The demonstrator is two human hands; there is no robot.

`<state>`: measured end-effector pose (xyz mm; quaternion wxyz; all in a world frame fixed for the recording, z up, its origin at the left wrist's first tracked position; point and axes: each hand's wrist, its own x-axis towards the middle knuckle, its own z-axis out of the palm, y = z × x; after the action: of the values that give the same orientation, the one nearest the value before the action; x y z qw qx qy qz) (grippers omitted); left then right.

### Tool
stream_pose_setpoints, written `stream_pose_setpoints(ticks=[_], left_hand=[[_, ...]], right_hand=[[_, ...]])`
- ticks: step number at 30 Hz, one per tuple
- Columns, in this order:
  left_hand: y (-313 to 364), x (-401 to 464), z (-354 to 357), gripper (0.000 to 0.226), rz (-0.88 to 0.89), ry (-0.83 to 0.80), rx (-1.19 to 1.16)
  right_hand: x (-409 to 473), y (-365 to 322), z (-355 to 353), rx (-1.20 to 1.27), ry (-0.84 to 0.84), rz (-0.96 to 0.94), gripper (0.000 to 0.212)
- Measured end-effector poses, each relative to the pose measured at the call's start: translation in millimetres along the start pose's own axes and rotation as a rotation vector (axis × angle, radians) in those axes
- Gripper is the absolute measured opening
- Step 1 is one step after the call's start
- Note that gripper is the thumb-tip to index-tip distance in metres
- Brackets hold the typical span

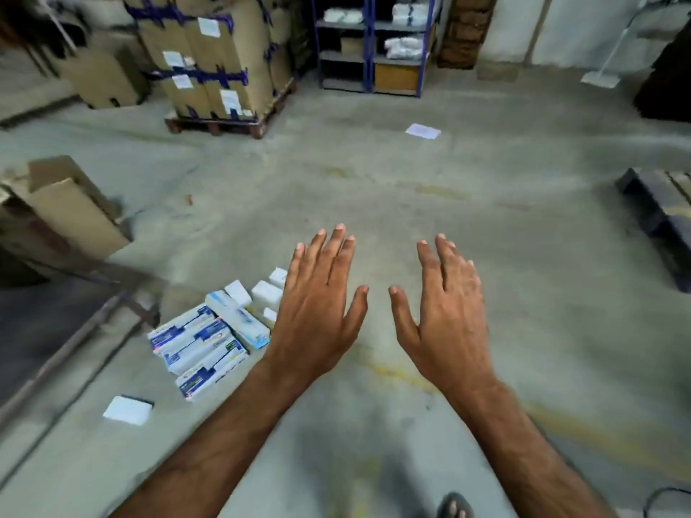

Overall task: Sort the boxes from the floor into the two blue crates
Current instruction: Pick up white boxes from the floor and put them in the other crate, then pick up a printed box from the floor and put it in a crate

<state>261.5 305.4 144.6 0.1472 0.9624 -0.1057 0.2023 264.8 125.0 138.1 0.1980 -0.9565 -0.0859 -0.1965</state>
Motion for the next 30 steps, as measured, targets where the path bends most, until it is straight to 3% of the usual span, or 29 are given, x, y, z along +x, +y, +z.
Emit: stream_pose_setpoints(ticks=[16, 22, 30], left_hand=[[-243.7, -75.3, -20.9, 0.065, -0.607, -0.057, 0.177], [-303.6, -69.9, -22.5, 0.067, -0.728, -0.126, 0.245], [-367.2, -83.0, 6.0, 0.07, -0.873, -0.186, 0.168]], right_hand=[[96.5, -191.9, 206.7, 0.239, -0.329, -0.47, 0.063], [138.5, -250.0, 269.1, 0.286, -0.495, -0.569, 0.067], [159.2, -296.8, 352.6, 0.223, -0.671, -0.675, 0.07]])
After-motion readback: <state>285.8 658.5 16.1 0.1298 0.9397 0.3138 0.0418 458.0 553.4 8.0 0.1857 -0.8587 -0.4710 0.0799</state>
